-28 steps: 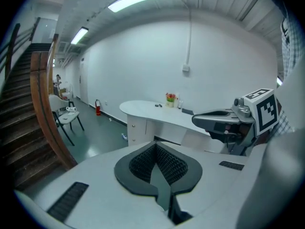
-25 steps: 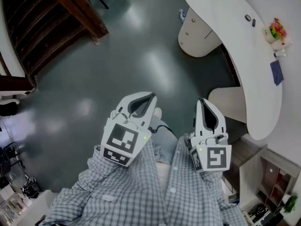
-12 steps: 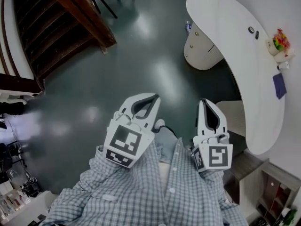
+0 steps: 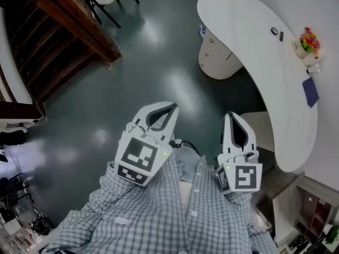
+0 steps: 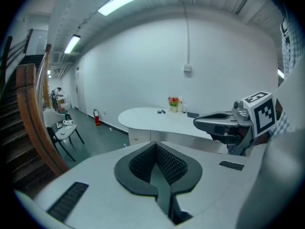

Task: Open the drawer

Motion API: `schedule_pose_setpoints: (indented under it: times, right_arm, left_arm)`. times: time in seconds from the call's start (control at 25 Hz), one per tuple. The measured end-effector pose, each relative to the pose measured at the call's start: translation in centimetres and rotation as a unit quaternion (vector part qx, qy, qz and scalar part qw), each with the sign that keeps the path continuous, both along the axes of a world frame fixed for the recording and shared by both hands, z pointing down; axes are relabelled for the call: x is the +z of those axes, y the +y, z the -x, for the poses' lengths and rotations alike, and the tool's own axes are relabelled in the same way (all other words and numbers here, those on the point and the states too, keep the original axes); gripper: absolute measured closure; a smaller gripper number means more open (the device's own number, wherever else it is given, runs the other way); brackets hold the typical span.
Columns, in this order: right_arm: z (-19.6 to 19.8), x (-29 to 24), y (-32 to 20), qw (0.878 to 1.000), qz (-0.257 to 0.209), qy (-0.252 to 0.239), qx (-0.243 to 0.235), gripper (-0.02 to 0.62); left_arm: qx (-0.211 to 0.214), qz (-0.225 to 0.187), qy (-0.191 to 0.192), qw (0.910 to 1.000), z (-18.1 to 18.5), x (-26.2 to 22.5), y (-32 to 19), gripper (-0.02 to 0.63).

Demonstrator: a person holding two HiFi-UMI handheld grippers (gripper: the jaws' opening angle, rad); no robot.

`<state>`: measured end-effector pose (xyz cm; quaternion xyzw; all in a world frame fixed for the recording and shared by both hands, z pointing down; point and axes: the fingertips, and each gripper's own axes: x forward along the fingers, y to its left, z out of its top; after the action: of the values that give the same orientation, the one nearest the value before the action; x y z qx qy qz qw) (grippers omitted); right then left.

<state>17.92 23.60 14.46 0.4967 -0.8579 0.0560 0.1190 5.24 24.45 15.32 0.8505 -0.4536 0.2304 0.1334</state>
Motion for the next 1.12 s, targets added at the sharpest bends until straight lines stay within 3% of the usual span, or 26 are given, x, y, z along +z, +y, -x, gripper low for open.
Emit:
schedule_pose_setpoints:
  times: [0.52,1.12]
  right_arm:
    - [2.6,-0.9,-8.8,0.997,0.005,0.019,0.073,0.587]
    - [8.3,-1.0,-19.7,0.992,0.021,0.021,0.126,0.587]
  left_arm:
    - [0.085,0.001,0.001,0.9963,1.7,0.0,-11.5,0.607]
    - [0.149,0.009,0.0,0.9889,6.7,0.0,-23.2,0.607]
